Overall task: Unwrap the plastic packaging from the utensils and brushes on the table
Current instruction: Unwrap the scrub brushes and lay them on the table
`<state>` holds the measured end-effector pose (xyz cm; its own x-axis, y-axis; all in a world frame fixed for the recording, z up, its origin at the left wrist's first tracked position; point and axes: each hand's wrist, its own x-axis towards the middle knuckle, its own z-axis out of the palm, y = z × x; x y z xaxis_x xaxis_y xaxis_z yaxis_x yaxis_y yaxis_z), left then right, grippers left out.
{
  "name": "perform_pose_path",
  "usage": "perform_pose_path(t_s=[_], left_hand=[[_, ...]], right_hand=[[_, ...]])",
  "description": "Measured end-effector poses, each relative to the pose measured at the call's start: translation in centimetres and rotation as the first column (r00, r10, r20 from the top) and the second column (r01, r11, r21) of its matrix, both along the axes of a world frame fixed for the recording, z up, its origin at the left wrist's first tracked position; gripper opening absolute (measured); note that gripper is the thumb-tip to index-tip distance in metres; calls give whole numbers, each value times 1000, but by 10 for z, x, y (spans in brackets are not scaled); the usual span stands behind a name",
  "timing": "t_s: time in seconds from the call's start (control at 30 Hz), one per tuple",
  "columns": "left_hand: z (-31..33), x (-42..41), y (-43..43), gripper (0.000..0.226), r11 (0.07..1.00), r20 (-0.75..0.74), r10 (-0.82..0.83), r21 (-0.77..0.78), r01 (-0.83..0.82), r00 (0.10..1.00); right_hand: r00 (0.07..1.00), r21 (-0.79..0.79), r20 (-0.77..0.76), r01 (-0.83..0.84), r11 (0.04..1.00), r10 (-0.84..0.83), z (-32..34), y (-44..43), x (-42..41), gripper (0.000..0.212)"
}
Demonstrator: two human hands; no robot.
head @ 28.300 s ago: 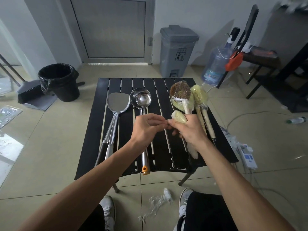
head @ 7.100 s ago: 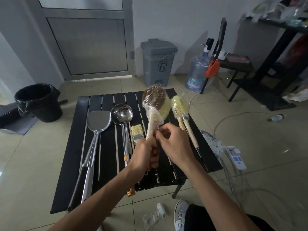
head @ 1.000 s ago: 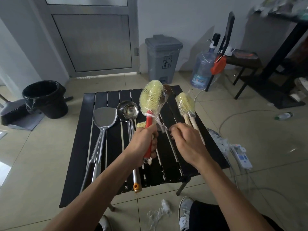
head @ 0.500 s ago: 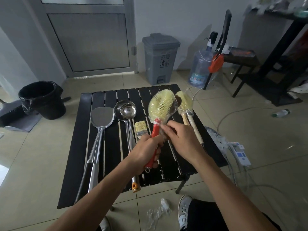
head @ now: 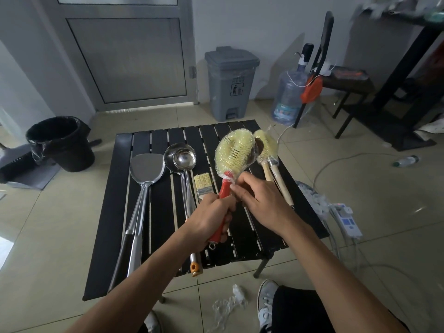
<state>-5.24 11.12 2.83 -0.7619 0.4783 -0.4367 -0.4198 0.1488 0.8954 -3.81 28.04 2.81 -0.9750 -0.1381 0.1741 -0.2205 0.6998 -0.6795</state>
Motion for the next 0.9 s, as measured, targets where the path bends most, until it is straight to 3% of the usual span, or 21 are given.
perform_pose_path(t_s=[0.17,0.4,0.6,0.9], left_hand=[[-2,1,1,25,1000,-3,-2,-13,2,1000],[-4,5,9,19,997,-4,58,-46,-58,998],[-3,3,8,18,992,3,111,-53,-110,994],[0,0,4,14,994,17,112,-17,-112,994]], right_hand=[[998,45,-58,-7,999,10,-1,-4,0,15],[960,56,-217,191,980,-175,-3,-8,-1,23],[961,-12,-199,196,981,-194,-2,-12,-1,20],[924,27,-264,295,955,-278,5,-12,-4,15]])
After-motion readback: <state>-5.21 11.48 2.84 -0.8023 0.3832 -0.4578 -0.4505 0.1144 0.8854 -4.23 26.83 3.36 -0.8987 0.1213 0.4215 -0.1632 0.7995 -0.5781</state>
